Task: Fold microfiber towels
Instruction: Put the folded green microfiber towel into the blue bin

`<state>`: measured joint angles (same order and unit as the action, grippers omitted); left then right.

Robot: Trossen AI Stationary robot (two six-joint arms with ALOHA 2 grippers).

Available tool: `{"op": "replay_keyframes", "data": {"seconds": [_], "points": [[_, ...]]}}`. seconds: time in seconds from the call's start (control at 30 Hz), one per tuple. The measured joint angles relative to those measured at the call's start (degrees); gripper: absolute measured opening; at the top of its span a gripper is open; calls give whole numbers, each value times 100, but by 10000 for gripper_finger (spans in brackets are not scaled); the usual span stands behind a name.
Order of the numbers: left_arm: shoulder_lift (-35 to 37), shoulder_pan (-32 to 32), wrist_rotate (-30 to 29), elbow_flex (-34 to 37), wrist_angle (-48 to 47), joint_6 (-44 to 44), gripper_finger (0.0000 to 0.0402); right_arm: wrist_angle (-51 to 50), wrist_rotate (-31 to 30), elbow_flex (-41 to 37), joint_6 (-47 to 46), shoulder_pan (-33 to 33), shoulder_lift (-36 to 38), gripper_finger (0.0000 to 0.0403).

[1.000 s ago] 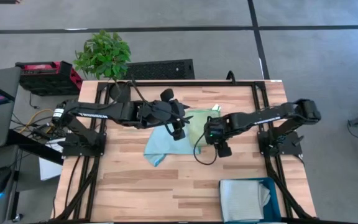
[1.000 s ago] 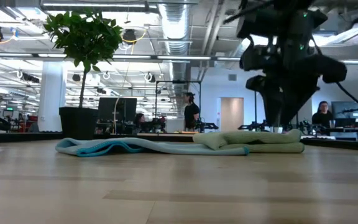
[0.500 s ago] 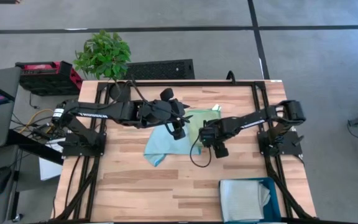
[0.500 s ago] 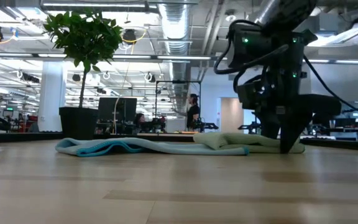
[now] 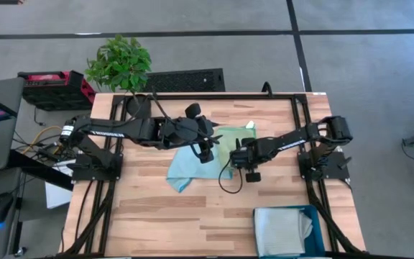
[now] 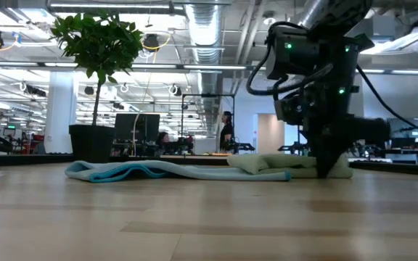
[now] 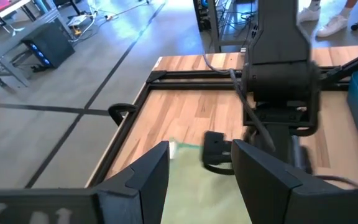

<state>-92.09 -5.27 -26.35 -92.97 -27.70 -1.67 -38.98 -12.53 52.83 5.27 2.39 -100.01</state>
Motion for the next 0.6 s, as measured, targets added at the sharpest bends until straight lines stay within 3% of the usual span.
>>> {"op": "replay_keyframes", "data": {"seconds": [0.1,0.37,0.6], "points": [[0,-36,0,0,-4,60,167,49,-237,1,-77,-41,-9,15],[-2,-169,0,0,0,472,167,-409,66,95,-88,-77,143,9],[-4,-297,2,0,-34,920,167,-633,72,183,-159,-65,931,8]]}}
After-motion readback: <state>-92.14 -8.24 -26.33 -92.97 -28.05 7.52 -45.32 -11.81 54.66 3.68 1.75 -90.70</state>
